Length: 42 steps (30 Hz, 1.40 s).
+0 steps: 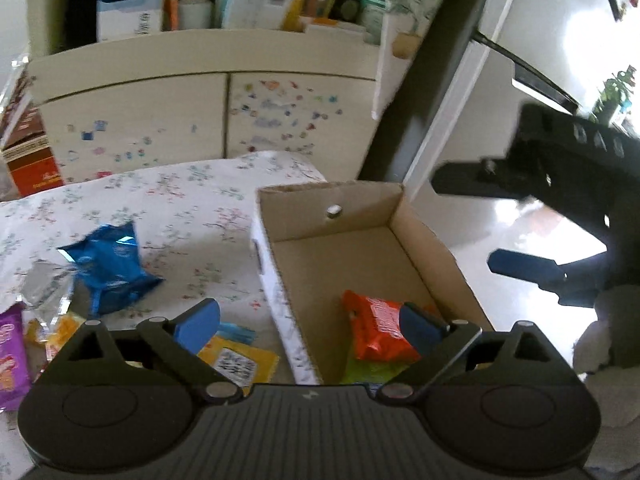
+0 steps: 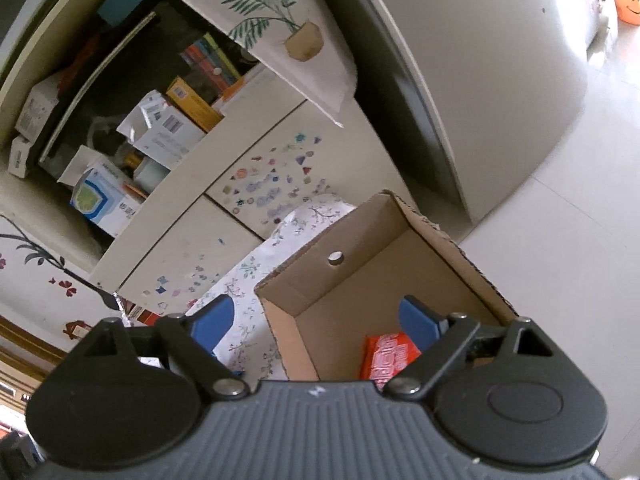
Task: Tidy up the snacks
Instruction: 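Lift the red-orange packet with the right gripper and drop it into the cardboard box, then move the right gripper back over the snack pile toward the yellow waffle packets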
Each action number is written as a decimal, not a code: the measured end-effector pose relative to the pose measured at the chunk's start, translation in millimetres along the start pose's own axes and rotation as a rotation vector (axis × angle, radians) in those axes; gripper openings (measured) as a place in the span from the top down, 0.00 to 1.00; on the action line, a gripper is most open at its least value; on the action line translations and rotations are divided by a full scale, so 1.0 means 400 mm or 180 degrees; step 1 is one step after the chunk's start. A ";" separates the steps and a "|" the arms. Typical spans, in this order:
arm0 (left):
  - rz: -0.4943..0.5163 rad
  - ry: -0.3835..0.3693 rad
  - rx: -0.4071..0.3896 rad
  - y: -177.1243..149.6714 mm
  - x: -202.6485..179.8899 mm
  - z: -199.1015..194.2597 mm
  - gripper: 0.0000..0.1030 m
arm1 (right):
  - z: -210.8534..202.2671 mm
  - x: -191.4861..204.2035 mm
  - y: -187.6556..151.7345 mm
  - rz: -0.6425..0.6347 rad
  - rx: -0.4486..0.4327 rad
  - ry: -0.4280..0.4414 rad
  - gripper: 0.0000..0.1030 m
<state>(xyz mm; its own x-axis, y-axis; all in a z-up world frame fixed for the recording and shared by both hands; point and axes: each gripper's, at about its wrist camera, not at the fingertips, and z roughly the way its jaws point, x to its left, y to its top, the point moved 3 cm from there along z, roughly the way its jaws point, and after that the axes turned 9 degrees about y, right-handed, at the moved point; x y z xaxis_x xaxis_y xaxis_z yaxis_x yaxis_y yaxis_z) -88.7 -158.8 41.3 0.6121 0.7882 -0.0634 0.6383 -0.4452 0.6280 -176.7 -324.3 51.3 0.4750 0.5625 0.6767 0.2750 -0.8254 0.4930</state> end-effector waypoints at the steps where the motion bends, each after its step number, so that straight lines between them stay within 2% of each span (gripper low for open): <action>1: -0.0024 0.0026 -0.0010 0.003 0.012 -0.005 0.04 | 0.002 0.005 0.000 -0.0033 0.0012 0.0021 0.13; 10: -0.0242 0.0401 -0.0143 0.028 0.154 -0.065 0.03 | 0.023 0.077 -0.025 -0.0503 0.0155 0.0330 0.13; 19: -0.0600 0.0637 -0.0245 0.031 0.304 -0.138 0.00 | 0.056 0.150 -0.091 -0.0945 0.0426 0.0665 0.13; 28: -0.0857 0.0890 -0.0029 -0.029 0.423 -0.131 0.00 | 0.115 0.210 -0.209 -0.1527 0.0884 0.0968 0.13; 35: -0.0966 0.1071 0.0273 -0.086 0.494 -0.090 0.00 | 0.173 0.215 -0.300 -0.2040 0.1131 0.0853 0.13; 42: -0.0998 0.1047 0.0361 -0.119 0.523 -0.068 0.00 | 0.235 0.202 -0.360 -0.2280 0.1249 0.0732 0.13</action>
<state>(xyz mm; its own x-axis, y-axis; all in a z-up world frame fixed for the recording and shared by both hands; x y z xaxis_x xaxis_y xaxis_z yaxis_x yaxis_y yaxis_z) -3.8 38.7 19.4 0.2128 0.9768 0.0243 0.8271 -0.1933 0.5278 -99.2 -164.4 -16.4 -0.0946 0.9165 0.3887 0.7350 -0.1991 0.6482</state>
